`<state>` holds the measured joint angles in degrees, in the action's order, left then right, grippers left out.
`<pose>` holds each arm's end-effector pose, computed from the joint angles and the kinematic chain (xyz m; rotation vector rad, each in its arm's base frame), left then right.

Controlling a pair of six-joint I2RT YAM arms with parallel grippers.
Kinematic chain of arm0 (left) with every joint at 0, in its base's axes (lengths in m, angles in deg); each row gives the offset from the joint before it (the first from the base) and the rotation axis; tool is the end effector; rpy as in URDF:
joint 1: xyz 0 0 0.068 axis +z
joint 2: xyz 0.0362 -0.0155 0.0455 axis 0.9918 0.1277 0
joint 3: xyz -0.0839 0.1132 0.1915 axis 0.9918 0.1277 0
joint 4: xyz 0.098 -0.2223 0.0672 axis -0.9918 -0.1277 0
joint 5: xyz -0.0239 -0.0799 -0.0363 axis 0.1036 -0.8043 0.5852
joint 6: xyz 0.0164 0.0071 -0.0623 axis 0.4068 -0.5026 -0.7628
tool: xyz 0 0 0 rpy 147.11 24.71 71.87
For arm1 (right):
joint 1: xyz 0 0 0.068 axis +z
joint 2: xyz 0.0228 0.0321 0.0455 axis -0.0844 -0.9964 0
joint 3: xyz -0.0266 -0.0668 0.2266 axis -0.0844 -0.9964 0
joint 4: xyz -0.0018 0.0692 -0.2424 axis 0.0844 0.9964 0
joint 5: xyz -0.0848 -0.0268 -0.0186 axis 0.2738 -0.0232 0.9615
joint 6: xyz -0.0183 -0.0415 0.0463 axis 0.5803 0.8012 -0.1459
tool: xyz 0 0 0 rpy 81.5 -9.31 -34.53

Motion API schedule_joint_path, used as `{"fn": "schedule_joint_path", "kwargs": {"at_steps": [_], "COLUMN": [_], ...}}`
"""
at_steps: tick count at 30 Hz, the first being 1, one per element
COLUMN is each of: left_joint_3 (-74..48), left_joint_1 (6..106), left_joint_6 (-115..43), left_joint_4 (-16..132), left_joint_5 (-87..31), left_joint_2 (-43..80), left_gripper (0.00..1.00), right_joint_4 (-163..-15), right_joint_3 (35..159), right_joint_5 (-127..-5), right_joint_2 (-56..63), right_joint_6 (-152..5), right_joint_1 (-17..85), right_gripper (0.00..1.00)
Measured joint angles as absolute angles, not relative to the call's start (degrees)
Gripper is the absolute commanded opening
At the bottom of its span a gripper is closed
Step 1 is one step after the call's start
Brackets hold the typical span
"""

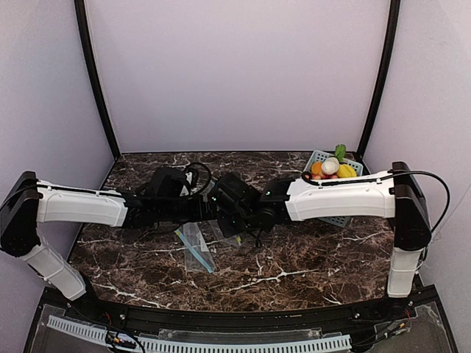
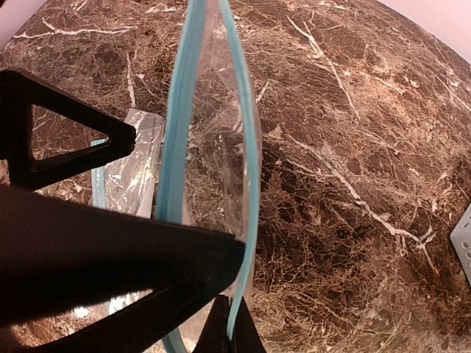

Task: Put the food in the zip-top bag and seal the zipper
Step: Adjust the zipper food storage bag at the center of the board.

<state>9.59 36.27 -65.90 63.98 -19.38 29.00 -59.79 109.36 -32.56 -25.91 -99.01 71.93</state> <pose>0.2339 -0.2448 0.1878 0.0918 2.2072 -0.8993 0.1806 0.3717 0.1960 -0.5449 2.3261 0.2640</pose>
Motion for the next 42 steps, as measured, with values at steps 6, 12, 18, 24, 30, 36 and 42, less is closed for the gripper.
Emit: {"fn": "schedule_joint_path", "kwargs": {"at_steps": [6, 12, 18, 24, 30, 36, 42], "left_joint_3": [9.63, 11.75, 13.72, 15.62, 17.13, 17.22, 17.22], "left_joint_1": [36.27, 36.27, 36.27, 36.27, 36.20, 36.18, 35.81], "left_joint_6": [-65.90, -66.25, -66.97, -67.85, -66.89, -62.58, -57.47], "left_joint_4": [63.92, 63.92, 63.52, 64.72, 66.36, 66.47, 64.92], "left_joint_5": [-19.10, -18.68, -18.68, -19.27, -21.72, -23.40, -23.88], "left_joint_2": [31.04, 31.19, 31.19, 30.97, 29.68, 26.97, 25.25], "left_gripper": [0.95, 0.84, 0.59, 0.25, 0.09, 0.06, 0.32], "right_joint_4": [-58.81, -57.89, -56.93, -55.59, -52.45, -51.55, -52.77], "right_joint_3": [109.55, 109.55, 109.55, 109.71, 111.72, 112.02, 111.52], "right_joint_5": [-30.95, -29.39, -28.37, -27.36, -25.35, -24.39, -25.02], "right_joint_2": [-25.91, -25.91, -25.91, -25.91, -25.91, -25.91, -25.60], "right_joint_6": [-99.27, -99.47, -100.03, -101.39, -104.19, -105.39, -102.48], "right_joint_1": [72.74, 72.74, 72.74, 72.74, 72.39, 70.91, 69.57], "right_gripper": [0.00, 0.00, 0.00, 0.00, 0.00, 0.00, 0.00]}}
